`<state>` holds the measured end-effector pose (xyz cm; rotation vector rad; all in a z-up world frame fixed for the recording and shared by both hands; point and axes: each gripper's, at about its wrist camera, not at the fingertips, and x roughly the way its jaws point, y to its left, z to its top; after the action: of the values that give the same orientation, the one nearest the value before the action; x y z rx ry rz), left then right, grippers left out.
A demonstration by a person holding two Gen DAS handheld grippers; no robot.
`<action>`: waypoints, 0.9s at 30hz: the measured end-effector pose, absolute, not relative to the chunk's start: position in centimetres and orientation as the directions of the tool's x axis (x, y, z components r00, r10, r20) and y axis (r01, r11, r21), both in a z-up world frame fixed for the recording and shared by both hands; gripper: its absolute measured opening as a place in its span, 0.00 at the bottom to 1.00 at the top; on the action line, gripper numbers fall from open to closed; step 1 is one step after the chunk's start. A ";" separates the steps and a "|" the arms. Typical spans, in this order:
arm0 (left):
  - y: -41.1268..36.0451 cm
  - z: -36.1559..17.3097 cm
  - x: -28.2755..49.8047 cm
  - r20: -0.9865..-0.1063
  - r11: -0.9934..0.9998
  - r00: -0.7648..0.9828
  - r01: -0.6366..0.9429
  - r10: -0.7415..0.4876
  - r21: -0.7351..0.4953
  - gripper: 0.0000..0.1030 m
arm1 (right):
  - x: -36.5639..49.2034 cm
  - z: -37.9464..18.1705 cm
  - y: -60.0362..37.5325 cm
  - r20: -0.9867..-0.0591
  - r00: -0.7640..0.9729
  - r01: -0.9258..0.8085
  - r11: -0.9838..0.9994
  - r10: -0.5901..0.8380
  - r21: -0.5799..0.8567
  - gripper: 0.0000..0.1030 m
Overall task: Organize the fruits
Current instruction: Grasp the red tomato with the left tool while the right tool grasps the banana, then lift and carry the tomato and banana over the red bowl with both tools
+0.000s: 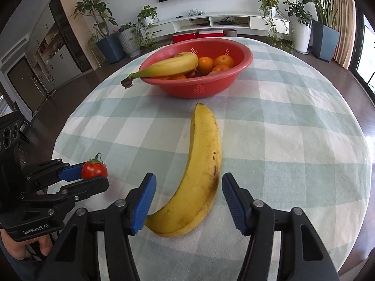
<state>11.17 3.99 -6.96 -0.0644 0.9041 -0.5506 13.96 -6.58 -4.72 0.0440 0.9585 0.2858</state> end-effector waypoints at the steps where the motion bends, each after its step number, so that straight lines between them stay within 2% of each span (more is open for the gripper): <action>1: 4.1 -7.0 11.1 -0.725 0.860 0.492 0.425 -0.482 -0.283 0.29 | 14.1 -4.7 -6.4 -0.806 0.538 -0.215 0.964 0.248 0.153 0.57; 4: 4.4 -7.0 11.0 -0.717 0.858 0.496 0.421 -0.490 -0.295 0.29 | 14.7 -4.9 -6.0 -0.825 0.525 -0.201 0.973 0.208 0.117 0.56; 7: 4.5 -7.0 11.0 -0.711 0.855 0.498 0.423 -0.496 -0.300 0.29 | 15.3 -5.9 -5.8 -0.867 0.470 -0.182 0.979 0.167 0.090 0.49; 19: 4.9 -6.9 10.8 -0.692 0.847 0.506 0.422 -0.515 -0.322 0.29 | 16.6 -6.1 -4.9 -0.898 0.431 -0.206 0.978 0.095 0.004 0.46; 24: 4.8 -6.7 10.6 -0.688 0.846 0.510 0.430 -0.517 -0.317 0.29 | 17.2 -5.9 -5.0 -0.911 0.400 -0.237 0.971 0.102 0.005 0.36; 27: 5.0 -6.7 10.5 -0.685 0.848 0.515 0.424 -0.515 -0.318 0.29 | 17.1 -5.8 -5.0 -0.913 0.395 -0.256 0.967 0.104 -0.001 0.34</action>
<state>10.53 4.96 -6.72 -0.1156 0.8609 -0.5659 17.06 -5.03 -5.83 -0.1498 1.1434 0.2291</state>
